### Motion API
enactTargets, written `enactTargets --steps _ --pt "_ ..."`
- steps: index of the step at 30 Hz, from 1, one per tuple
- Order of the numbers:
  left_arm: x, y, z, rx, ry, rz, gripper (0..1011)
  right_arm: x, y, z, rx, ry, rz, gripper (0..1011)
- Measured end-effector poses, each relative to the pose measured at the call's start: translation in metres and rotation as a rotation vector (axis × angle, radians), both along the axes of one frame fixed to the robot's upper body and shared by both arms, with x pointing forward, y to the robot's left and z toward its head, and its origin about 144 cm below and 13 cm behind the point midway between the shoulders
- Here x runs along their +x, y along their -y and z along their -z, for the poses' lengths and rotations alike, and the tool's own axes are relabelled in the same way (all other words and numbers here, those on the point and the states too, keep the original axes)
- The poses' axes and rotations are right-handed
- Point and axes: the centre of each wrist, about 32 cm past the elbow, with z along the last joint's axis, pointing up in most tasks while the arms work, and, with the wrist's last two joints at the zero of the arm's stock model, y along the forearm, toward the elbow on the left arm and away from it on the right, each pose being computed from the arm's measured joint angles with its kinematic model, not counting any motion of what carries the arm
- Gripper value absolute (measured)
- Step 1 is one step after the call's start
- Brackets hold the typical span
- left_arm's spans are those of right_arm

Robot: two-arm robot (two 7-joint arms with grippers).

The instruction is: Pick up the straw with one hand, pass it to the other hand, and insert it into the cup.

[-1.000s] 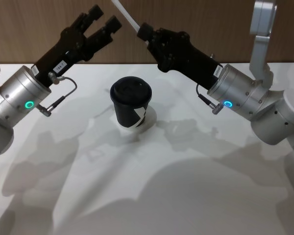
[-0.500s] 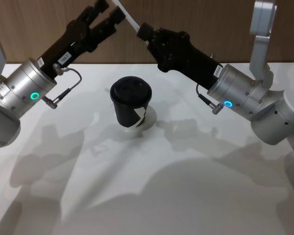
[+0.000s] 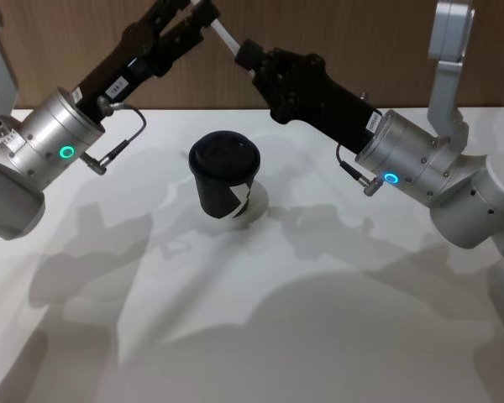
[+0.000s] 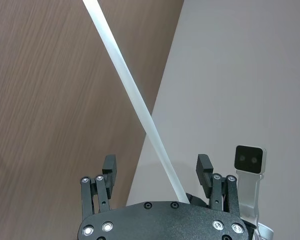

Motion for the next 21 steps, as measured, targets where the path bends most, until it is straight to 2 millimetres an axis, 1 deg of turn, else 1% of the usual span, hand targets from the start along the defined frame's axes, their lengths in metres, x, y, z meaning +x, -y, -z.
enactTargets --steps 8,21 --pt "0.0063 0.0027 -0.0024 -0.009 0.006 0.001 1003 0.0 0.0 0.0 0.0 0.0 0.0 15" --pt "0.0098 0.0039 -0.0066 -0.001 0.025 -0.038 1003 0.0 0.0 0.0 0.0 0.0 0.0 15"
